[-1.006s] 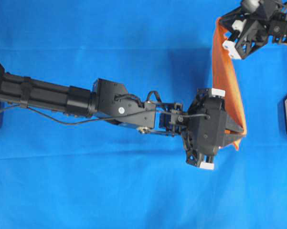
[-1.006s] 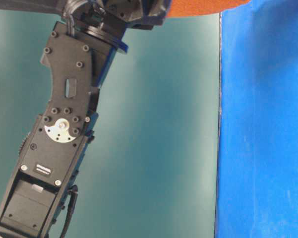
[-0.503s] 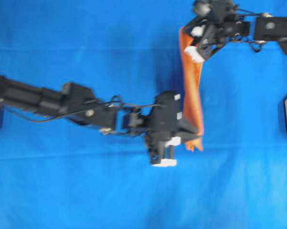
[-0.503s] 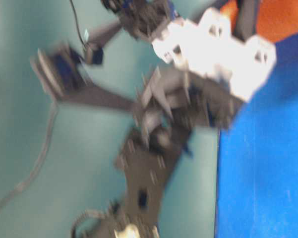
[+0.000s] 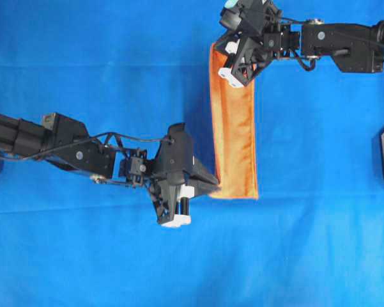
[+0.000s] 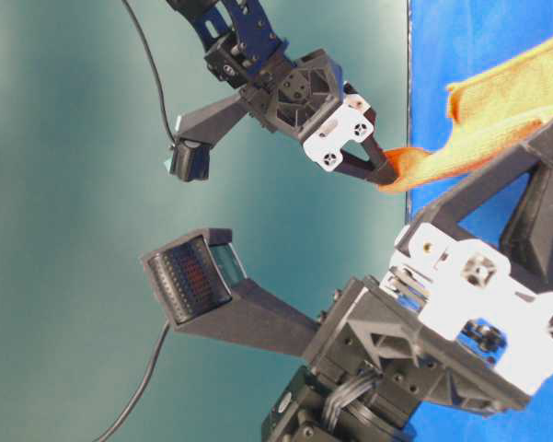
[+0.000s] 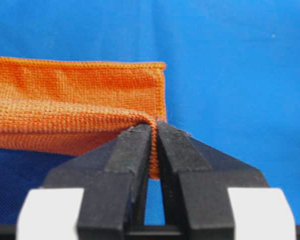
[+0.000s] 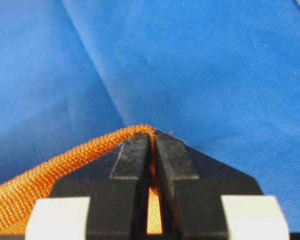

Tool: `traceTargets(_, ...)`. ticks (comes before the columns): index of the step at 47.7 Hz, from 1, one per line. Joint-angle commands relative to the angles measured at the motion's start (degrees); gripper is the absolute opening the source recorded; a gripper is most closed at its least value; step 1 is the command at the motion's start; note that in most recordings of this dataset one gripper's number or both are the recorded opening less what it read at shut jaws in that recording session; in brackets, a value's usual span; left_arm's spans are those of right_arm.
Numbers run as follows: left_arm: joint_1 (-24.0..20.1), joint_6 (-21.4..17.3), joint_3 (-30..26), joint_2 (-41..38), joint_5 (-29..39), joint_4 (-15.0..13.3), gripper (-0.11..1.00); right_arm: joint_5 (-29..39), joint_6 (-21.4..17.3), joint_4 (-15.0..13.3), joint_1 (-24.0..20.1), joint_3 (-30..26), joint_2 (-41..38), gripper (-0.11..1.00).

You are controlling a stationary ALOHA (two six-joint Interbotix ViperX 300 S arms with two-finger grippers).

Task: Fold the orange towel.
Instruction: 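Lay the towel strip down vertically and open both grippers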

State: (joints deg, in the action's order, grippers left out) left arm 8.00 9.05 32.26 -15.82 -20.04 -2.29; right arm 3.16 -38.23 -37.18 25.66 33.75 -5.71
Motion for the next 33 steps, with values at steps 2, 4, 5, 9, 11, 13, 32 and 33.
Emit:
traceTargets(2,1.14,0.09,-0.35,1.85,0.00,0.18,0.03,-0.35,0.00,-0.26,0.26,-0.44,0.88,0.03)
traceTargets(4,1.23,0.09,-0.26,1.93,0.44,0.18,0.05,-0.35,-0.09,-0.26,0.00,-0.35,0.79,0.03)
traceTargets(5,1.23,0.09,-0.18,2.02,0.62,0.18,0.07,-0.35,-0.09,-0.26,0.00,-0.26,0.79,0.03)
traceTargets(9,1.23,0.09,0.00,2.02,1.93,0.18,0.21,-0.26,-0.09,-0.26,-0.35,-0.09,0.70,0.03)
traceTargets(11,1.14,0.09,0.18,2.20,2.90,0.09,0.29,-0.26,-0.09,-0.26,-0.53,-0.09,0.70,0.04)
traceTargets(13,1.05,0.09,0.35,2.37,4.39,0.18,0.39,-0.09,-0.09,-0.26,-0.70,-0.09,0.70,0.10)
traceTargets(32,0.44,-1.05,2.72,10.81,14.06,0.62,0.72,0.09,0.09,-0.26,-2.29,0.53,3.52,0.55)
traceTargets(33,0.35,-1.05,3.16,11.51,14.15,0.62,0.72,0.09,0.09,-0.26,-2.72,0.88,4.22,0.55)
